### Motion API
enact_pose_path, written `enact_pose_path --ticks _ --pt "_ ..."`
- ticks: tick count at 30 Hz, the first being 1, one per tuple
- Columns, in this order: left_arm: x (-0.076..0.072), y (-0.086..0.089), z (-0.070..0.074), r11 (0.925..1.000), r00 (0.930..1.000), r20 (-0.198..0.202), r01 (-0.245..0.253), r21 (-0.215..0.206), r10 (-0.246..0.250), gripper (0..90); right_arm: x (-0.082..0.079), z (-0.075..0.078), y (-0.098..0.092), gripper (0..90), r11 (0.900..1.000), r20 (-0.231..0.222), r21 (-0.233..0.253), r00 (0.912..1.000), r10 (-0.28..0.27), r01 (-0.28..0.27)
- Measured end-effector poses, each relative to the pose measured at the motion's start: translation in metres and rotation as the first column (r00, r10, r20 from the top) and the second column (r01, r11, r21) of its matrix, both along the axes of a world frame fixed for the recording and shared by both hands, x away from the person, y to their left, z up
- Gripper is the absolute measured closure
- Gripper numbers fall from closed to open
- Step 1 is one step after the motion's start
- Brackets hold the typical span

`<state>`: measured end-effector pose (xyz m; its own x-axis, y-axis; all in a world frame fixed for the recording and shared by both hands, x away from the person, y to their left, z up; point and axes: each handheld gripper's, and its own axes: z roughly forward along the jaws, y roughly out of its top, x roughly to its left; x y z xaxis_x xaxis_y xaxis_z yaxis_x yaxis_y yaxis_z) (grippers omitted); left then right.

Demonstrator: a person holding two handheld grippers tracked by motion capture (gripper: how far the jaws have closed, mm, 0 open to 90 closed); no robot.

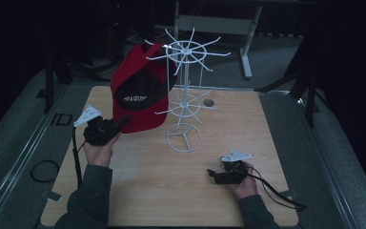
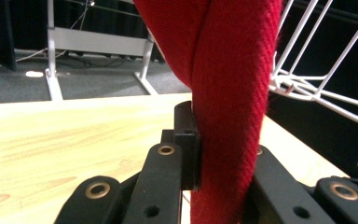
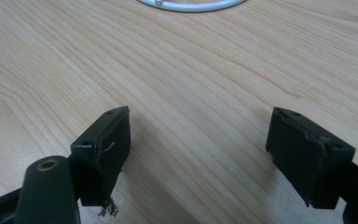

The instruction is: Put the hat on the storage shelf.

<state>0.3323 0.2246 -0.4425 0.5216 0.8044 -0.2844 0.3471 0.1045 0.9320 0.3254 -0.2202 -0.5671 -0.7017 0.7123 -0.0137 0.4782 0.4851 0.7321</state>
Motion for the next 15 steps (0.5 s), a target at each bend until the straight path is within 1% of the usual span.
enact_pose_path --ticks 1,5,8,9,11,13,15 --pt "0.0 0.0 -0.002 1.0 1.0 -0.003 0.001 0.004 -0.001 85.1 0.0 0.0 0.0 21.7 1.0 0.002 0.0 1.0 0.001 -0.001" --pt "-0.001 0.0 -0.008 1.0 0.9998 -0.017 0.005 -0.004 -0.005 84.9 0.0 0.0 0.0 21.7 1.0 -0.001 0.0 1.0 0.0 0.0" --pt "-0.001 0.0 -0.012 1.0 0.9997 -0.024 0.008 0.004 -0.008 83.1 0.0 0.0 0.0 21.7 1.0 -0.001 -0.001 1.0 0.001 -0.001" --pt "-0.001 0.0 -0.013 0.9999 0.9995 -0.027 0.013 0.01 -0.013 81.0 0.0 0.0 0.0 21.7 1.0 -0.001 -0.001 1.0 0.001 -0.001" --pt "-0.002 0.0 -0.014 0.9997 0.9994 -0.027 0.021 0.008 -0.021 76.0 0.0 0.0 0.0 21.7 1.0 -0.001 0.0 1.0 0.001 -0.001" --pt "-0.001 -0.001 -0.014 0.9994 0.9987 -0.038 0.035 0.006 -0.034 68.7 0.0 0.0 0.0 21.7 1.0 -0.002 0.0 1.0 0.0 0.0" --pt "-0.001 -0.003 -0.015 0.9993 0.9984 -0.047 0.033 0.018 -0.032 64.4 0.0 0.0 0.0 21.7 1.0 -0.002 0.0 1.0 0.0 0.0"
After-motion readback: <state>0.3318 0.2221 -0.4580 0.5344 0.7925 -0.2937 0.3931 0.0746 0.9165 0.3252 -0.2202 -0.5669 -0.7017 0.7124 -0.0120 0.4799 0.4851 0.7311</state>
